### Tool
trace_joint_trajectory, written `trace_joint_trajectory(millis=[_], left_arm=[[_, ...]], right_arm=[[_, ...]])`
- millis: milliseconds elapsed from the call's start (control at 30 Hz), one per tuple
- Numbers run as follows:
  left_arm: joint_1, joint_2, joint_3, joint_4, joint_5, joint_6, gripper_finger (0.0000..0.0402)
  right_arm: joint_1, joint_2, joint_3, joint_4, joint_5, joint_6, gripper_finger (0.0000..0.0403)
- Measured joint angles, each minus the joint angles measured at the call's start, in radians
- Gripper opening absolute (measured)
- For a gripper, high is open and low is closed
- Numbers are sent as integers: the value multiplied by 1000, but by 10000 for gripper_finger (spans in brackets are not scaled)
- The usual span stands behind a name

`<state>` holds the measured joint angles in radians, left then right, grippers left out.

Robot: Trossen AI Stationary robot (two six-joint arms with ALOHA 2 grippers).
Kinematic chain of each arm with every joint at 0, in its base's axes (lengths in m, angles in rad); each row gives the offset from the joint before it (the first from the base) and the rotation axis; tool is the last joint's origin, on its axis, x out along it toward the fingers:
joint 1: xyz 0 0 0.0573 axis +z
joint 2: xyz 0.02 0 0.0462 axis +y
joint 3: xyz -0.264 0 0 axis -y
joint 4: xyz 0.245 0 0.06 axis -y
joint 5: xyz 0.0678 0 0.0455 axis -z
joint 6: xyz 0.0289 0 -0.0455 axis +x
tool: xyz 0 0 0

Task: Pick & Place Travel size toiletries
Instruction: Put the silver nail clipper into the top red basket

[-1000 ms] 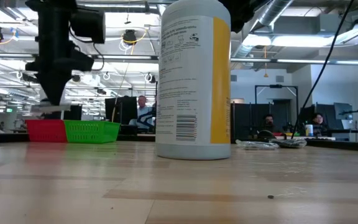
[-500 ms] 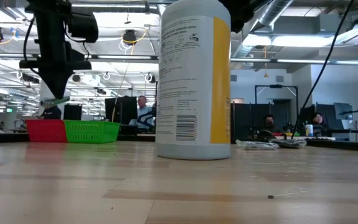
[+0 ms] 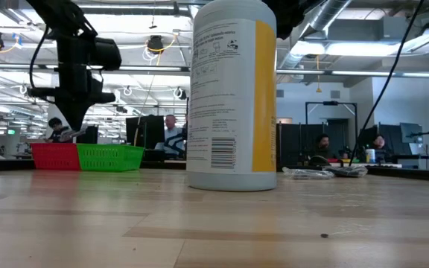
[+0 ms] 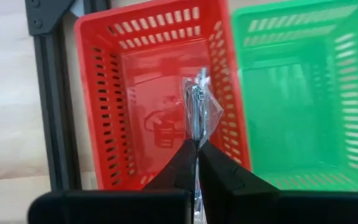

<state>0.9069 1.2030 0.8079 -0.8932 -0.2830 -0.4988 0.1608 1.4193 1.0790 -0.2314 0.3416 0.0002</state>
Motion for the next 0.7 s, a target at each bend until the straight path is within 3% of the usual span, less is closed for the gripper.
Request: trace_joint_trajectory(millis=[700], left_arm=[[-4, 3, -51, 103, -44, -116, 3]], right_arm=[[2, 0, 0, -9, 0, 0, 154]])
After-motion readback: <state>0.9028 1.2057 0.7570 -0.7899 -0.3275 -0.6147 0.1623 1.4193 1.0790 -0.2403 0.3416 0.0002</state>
